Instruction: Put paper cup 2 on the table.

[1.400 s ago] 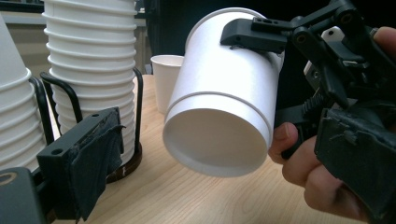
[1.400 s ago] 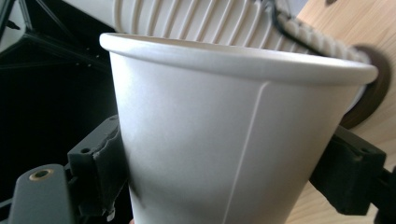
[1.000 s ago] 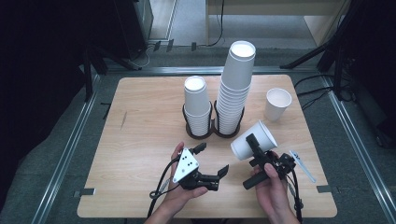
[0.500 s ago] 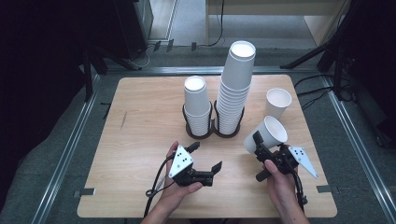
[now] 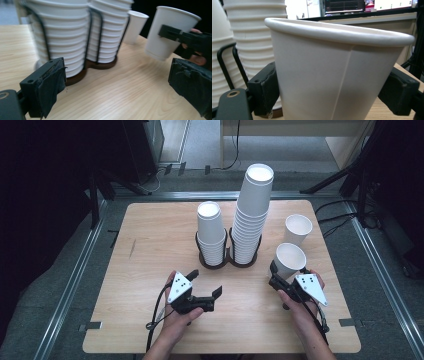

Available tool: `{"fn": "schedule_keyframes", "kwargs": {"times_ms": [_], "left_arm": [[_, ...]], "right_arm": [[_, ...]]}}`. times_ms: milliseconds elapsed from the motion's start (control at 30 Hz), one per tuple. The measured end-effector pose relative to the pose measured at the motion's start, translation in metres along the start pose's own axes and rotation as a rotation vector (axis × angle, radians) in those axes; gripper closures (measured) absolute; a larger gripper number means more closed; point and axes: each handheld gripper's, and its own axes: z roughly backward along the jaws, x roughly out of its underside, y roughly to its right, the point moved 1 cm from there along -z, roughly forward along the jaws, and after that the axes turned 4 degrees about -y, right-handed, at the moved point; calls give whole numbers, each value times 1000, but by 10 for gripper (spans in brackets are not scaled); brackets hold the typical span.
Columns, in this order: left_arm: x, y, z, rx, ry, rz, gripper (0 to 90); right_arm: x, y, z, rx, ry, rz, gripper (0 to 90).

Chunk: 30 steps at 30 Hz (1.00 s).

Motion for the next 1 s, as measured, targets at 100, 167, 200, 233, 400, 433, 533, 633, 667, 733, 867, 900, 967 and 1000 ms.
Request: {"fn": "schedule_keyframes", "kwargs": {"times_ms": [100, 167, 200, 233, 400, 433, 533, 633, 667, 733, 867, 900, 967, 1000], "left_arm": [[2, -12, 4, -26, 1, 21, 16], [3, -20, 5, -47, -3, 24, 16], [4, -25, 7, -57, -4, 32, 16], [5, -29, 9, -61, -5, 40, 16], [11, -47, 17, -106, -11, 59, 16], [11, -53, 21, -113, -10, 64, 16], [13, -66, 33, -146, -11, 70, 16], [18, -75, 44, -172, -18, 74, 16], [20, -78, 48, -180, -22, 73, 16], [25, -84, 58, -195, -26, 75, 16], [31, -94, 74, -223, -24, 89, 16], [32, -96, 79, -232, -23, 89, 16], [34, -100, 87, -251, -17, 99, 16], [35, -101, 91, -268, -16, 96, 16]], "right_arm": [[3, 0, -3, -2, -7, 38, 142], [5, 0, -5, -6, -11, 49, 142], [6, 1, -6, -8, -14, 57, 141], [7, 1, -7, -6, -17, 71, 141], [8, 4, -9, -6, -23, 92, 140], [7, 5, -10, -10, -25, 77, 140], [7, 6, -10, -16, -33, 54, 140], [10, 5, -11, -15, -42, 94, 140], [10, 5, -11, -15, -44, 100, 140], [10, 6, -13, -11, -61, 111, 140], [11, 8, -14, -4, -66, 141, 141], [11, 9, -14, 0, -64, 149, 140], [12, 11, -15, 5, -62, 157, 140], [12, 12, -16, 8, -63, 159, 141]]}}
